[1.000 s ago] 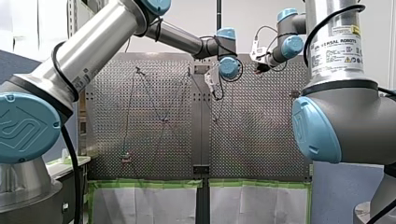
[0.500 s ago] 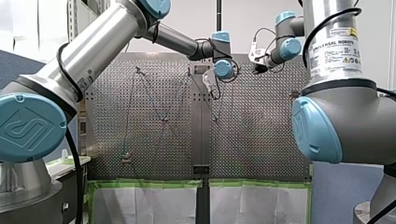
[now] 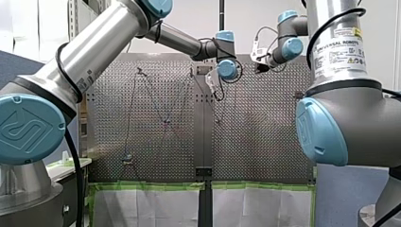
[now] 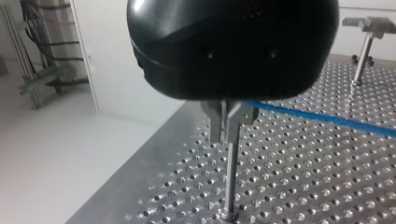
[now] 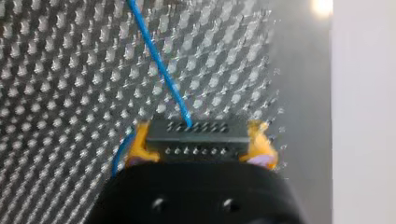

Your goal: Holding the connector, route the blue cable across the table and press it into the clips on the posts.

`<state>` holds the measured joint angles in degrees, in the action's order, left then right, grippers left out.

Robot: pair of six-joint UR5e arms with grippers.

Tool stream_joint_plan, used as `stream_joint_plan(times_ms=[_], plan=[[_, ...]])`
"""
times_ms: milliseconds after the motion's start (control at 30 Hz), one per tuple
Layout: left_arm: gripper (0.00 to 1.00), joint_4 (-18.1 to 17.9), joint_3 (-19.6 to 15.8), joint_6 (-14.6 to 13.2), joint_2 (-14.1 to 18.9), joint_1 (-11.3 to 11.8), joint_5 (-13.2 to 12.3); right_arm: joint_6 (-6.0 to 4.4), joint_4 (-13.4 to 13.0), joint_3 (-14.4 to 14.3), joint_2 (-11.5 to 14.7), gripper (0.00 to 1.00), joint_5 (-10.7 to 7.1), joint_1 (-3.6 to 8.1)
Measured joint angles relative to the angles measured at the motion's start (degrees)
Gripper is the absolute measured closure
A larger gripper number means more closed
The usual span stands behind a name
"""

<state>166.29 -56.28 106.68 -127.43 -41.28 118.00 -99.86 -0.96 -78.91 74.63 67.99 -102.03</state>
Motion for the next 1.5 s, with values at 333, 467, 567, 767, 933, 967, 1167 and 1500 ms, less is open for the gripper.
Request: stream_joint_plan(times_ms=[333,467,567,767,933,967,1167,1500], plan=[[0.07,0.0,0.0,0.0,0.0,-0.1,0.0,0.0,0.0,0.0,0.0,1.0,0.0,0.02],[0.0,0.0,0.0,0.0,0.0,-0.1,0.0,0.01,0.0,0.0,0.0,1.0,0.0,0.01],[0.0,0.0,0.0,0.0,0.0,-0.1,0.0,0.0,0.0,0.0,0.0,1.0,0.0,0.02],[0.0,0.0,0.0,0.0,0.0,-0.1,0.0,0.0,0.0,0.0,0.0,1.0,0.0,0.02],[0.0,0.0,0.0,0.0,0.0,-0.1,0.0,0.0,0.0,0.0,0.0,1.0,0.0,0.01],[0.0,0.0,0.0,0.0,0.0,-0.1,0.0,0.0,0.0,0.0,0.0,1.0,0.0,0.02],[0.0,0.0,0.0,0.0,0.0,-0.1,0.0,0.0,0.0,0.0,0.0,1.0,0.0,0.02],[0.0,0.0,0.0,0.0,0.0,-0.1,0.0,0.01,0.0,0.0,0.0,1.0,0.0,0.02]])
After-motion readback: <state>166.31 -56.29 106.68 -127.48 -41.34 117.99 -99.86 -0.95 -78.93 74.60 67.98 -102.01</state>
